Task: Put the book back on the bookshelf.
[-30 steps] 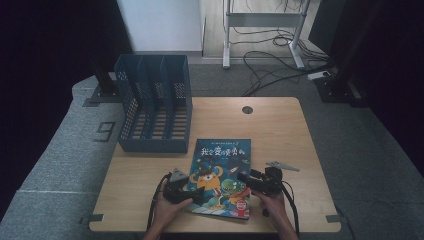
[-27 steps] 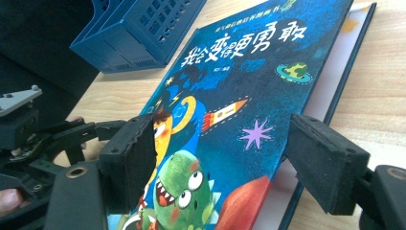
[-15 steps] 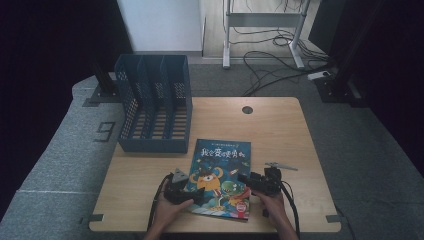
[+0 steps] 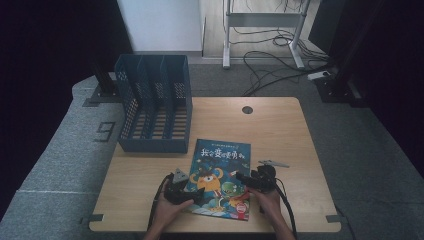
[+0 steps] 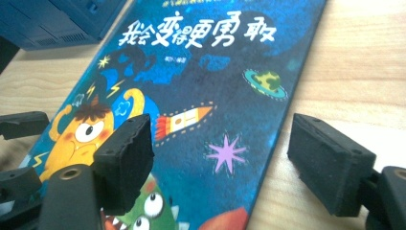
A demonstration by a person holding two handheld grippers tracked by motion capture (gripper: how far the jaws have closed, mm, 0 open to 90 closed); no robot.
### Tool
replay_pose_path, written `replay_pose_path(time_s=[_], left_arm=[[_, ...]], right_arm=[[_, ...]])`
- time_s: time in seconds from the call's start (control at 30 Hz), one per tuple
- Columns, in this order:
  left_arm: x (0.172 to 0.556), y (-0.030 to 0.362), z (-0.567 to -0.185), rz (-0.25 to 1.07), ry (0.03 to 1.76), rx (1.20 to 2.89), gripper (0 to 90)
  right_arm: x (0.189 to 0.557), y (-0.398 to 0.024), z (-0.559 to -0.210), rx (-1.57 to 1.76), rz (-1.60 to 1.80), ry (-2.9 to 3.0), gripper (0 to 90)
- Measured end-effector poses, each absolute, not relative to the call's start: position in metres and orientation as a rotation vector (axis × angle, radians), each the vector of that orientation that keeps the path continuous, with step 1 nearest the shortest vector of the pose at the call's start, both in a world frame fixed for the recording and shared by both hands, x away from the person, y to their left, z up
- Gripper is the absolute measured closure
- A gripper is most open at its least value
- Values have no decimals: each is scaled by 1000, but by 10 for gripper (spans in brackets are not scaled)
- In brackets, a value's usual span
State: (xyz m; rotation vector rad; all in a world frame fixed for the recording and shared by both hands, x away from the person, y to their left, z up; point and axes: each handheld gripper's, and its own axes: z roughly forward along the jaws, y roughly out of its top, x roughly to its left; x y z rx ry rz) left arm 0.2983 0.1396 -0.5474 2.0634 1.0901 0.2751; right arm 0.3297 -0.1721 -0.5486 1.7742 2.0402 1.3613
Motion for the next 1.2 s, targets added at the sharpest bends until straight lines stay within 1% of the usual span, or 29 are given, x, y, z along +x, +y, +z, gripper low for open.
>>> replay_pose_path(time_s=[0.03, 0.13, 0.33, 0.4, 0.53, 0.77, 0.8, 0.83, 0.87, 1.0, 1.2], left_arm=[[298, 140, -547, 275, 1090, 2063, 199], [298, 139, -547, 281, 1091, 2066, 204], [298, 139, -547, 278, 1092, 2063, 203], [300, 143, -547, 237, 1102, 2027, 200], [301, 146, -548, 209, 1106, 2006, 200], [301, 147, -548, 204, 1111, 1999, 198], [301, 148, -548, 193, 1114, 1987, 198], [302, 149, -548, 184, 1114, 1987, 196], [302, 148, -548, 187, 1111, 1991, 197], [302, 148, -548, 190, 1107, 1995, 198], [301, 146, -548, 212, 1091, 2023, 199]], right_arm=[[330, -171, -549, 1776, 1375, 2047, 213], [331, -168, -548, 1751, 1359, 2058, 193], [331, -179, -541, 1828, 1497, 2022, 216], [330, -183, -536, 1834, 1571, 2001, 220], [329, -190, -528, 1855, 1693, 1991, 224], [329, -194, -529, 1933, 1759, 1999, 239], [329, -194, -530, 1943, 1761, 2010, 286], [331, -192, -534, 1968, 1834, 2060, 281], [330, -187, -536, 1971, 1839, 2069, 286], [331, -174, -535, 1842, 1653, 2101, 306], [336, -170, -542, 1726, 1519, 2132, 333]])
